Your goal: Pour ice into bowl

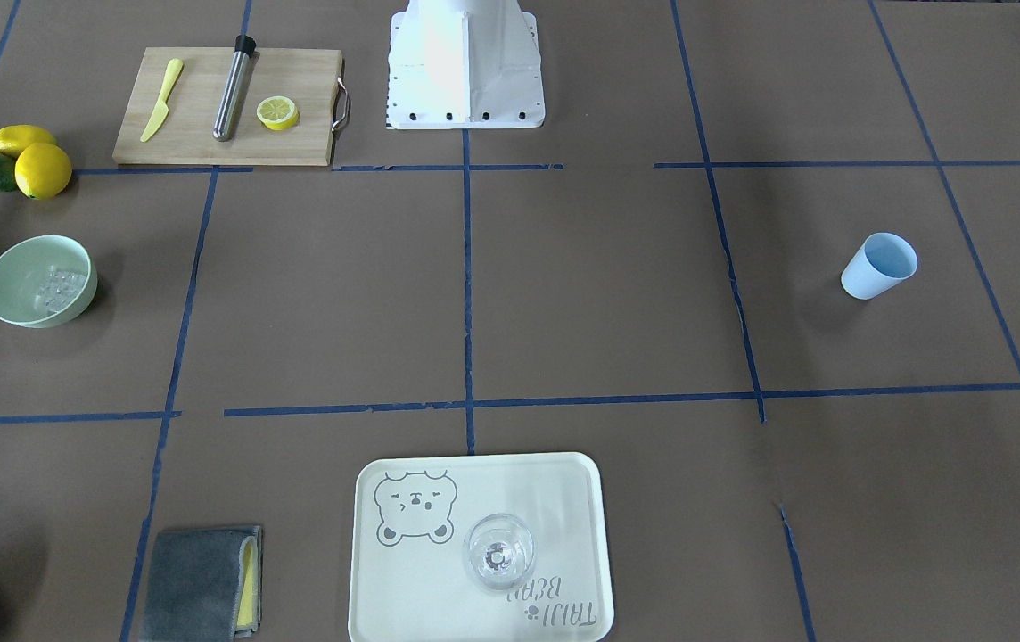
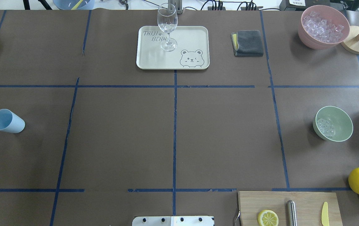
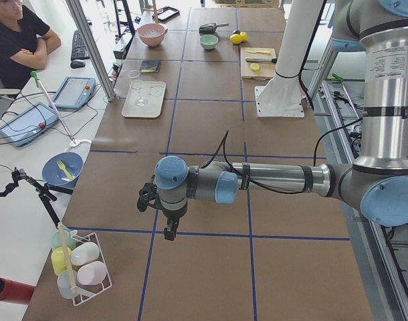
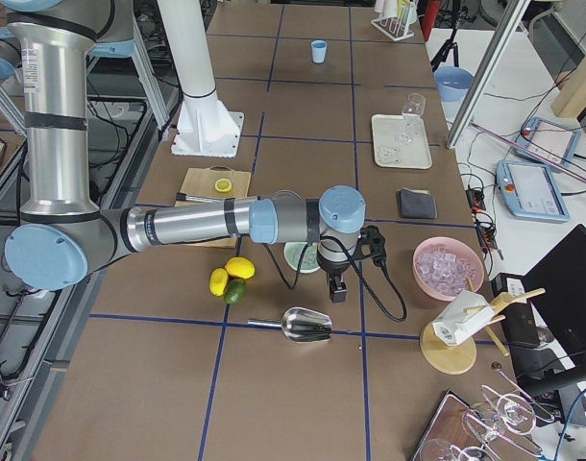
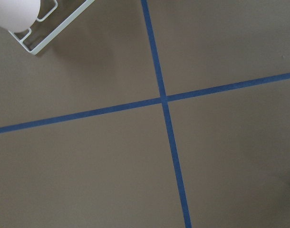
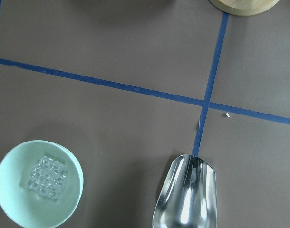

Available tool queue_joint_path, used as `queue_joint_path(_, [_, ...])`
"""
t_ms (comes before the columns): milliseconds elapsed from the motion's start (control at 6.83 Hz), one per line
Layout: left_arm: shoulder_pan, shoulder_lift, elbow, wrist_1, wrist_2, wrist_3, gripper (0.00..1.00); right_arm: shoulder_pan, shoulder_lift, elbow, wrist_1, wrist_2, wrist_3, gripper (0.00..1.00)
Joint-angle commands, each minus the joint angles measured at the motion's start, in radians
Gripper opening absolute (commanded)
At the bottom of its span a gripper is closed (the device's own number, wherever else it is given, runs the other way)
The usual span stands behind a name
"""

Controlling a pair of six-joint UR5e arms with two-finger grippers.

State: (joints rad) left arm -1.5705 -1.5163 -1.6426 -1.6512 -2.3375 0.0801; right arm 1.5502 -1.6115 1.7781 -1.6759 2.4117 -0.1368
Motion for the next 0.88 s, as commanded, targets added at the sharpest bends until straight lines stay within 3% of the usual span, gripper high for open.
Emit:
queue_joint_path(0, [0.001,-0.004,-0.005,0.001,0.0,-0.01,1.0,0.01,-0.013,-0.023,0.002,0.012,-0.001,1.0])
queue_joint_path(732, [0.001,-0.007,-0.008,-0.001,0.0,-0.008,1.0,0.04,-0.013,-0.089,0.016,0.021,-0.003,1.0])
